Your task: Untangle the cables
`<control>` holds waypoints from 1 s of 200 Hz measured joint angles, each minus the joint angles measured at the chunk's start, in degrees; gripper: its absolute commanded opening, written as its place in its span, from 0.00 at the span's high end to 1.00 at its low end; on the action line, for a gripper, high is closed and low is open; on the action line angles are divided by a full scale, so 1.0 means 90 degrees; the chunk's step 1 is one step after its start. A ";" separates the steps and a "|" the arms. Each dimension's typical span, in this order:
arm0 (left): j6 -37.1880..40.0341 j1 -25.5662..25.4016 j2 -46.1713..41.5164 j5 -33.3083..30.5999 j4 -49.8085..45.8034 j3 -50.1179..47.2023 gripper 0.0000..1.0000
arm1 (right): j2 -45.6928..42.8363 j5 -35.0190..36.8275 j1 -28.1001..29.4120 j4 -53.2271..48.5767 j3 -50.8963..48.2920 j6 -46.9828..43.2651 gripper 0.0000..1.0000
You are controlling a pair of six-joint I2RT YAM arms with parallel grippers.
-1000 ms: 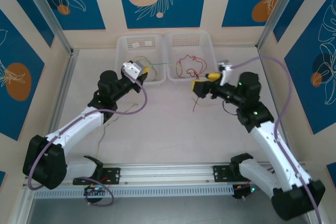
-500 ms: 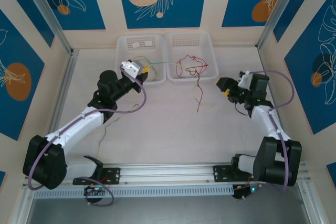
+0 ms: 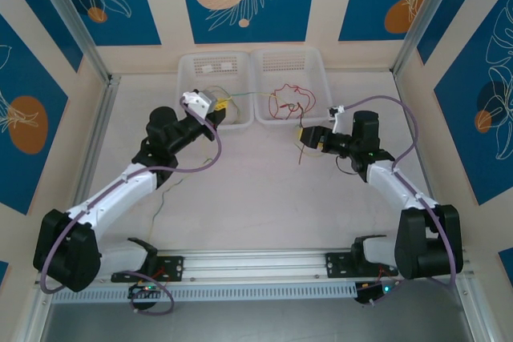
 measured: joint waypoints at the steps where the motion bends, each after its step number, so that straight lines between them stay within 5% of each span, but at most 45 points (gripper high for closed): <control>1: -0.0007 0.0000 -0.0005 0.0005 0.0000 0.0000 1.00 | 0.0005 0.0002 0.0002 0.0007 0.0000 -0.0005 0.31; 19: -0.0024 0.0000 -0.0056 0.0039 0.0005 0.0000 1.00 | 0.0049 0.0092 0.0075 0.0117 -0.0053 -0.0170 0.36; 43: -0.0053 0.0000 -0.0090 0.0061 0.0068 0.0000 1.00 | 0.0034 0.0299 0.0185 0.0189 -0.0078 -0.0333 0.29; 75: -0.0066 0.0000 -0.0090 0.0102 0.0131 0.0000 1.00 | -0.0277 0.0590 0.0219 0.0338 -0.0289 -0.0525 0.59; 104: -0.0063 0.0000 -0.0090 0.0102 0.0134 0.0000 1.00 | -0.0374 0.0673 0.0219 0.0357 -0.0301 -0.0653 0.47; 139: -0.0063 0.0000 -0.0092 0.0100 0.0136 0.0000 1.00 | -0.0583 0.0741 0.0216 0.0340 -0.0321 -0.0755 1.00; 200: -0.0061 0.0032 -0.0197 -0.0029 0.0131 0.0000 1.00 | -0.0806 0.0969 0.0143 0.0223 -0.0328 -0.0782 1.00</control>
